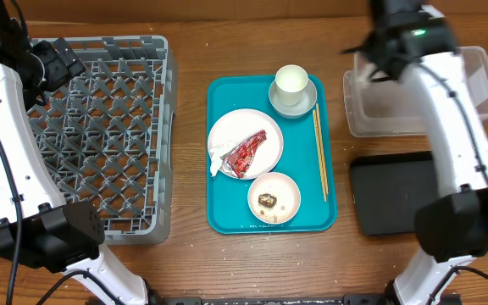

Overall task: Sort waste into correct bins and load items into the dishwasher
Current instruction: 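Carry the tissue to the clear bin and release it, then return the right gripper to the plate and grasp the red wrapper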

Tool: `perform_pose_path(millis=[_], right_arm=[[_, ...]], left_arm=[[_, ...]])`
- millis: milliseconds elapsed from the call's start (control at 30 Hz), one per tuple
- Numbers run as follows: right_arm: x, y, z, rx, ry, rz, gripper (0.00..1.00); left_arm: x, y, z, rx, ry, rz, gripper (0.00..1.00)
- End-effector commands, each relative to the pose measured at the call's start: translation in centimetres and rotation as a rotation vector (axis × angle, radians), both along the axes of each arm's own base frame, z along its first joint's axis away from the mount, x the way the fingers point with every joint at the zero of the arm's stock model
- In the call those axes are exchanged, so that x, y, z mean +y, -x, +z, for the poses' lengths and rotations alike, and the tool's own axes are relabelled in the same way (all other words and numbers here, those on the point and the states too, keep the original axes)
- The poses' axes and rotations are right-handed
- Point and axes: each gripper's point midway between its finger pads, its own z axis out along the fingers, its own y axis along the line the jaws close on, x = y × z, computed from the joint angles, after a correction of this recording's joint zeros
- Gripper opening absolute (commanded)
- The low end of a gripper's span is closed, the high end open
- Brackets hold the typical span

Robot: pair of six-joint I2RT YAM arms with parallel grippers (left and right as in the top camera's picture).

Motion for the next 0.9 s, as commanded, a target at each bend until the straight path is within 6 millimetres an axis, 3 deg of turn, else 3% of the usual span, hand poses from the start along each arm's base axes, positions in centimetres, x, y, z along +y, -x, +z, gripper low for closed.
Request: perform_pose_path(millis=[0,33,67,167,267,300,333,600,633,700,800,867], right_arm=[[-1.9,-1.1,-1.2,0.007,-0.063,-0.044,0.42],[-2.2,-1.2,-1.9,0.025,-0.088,-0.028,0.66],[-2.2,-1.3,-2.3,0.041,-0.111,0.000,0.75],[-0.8,-1.5,-3.4,0.072,-0.213,0.113,0.79],[2.7,-1.4,-3.4,0.086,-0.329,0.288,0.78],[4.1,-1.1,-3.3,0.090,-0.369,0.351,0.77],[7.3,-0.5,-3.0,0.099,-0.439,0.477,0.75],[18.3,3.0,-4.1,0.185,-0.411,0.712,0.74],[19.4,3.2,-4.6,0.189,-0.378,0.731,0.74],[21.3,3.8,-5.9,0.194,-0.290,0.734,0.99],[22.3,4.7,-8.7,0.194,-0.183,0.550,1.00],[24.6,6.3,-11.2,0.201,-0.203,0.492,0.98]], left_arm=[[-0.2,-0.3,0.5,-0.019,0.002,0.002,1.00],[-0.2,-0.3,0.5,-0.019,0.002,0.002,1.00],[-0.2,-0.3,0.5,-0.019,0.002,0.002,1.00],[-0.2,-0.3,0.5,-0.019,0.002,0.002,1.00],[-0.2,-0.3,0.5,-0.019,0.002,0.002,1.00],[-0.2,-0.3,0.5,-0.019,0.002,0.002,1.00],[-0.2,-0.3,0.5,-0.019,0.002,0.002,1.00],[-0.2,-0.3,0.5,-0.019,0.002,0.002,1.00],[-0.2,-0.3,0.5,-0.019,0.002,0.003,1.00],[-0.2,-0.3,0.5,-0.019,0.002,0.002,1.00],[-0.2,-0.3,0.5,-0.019,0.002,0.002,1.00],[-0.2,-0.3,0.5,-0.019,0.002,0.002,1.00]])
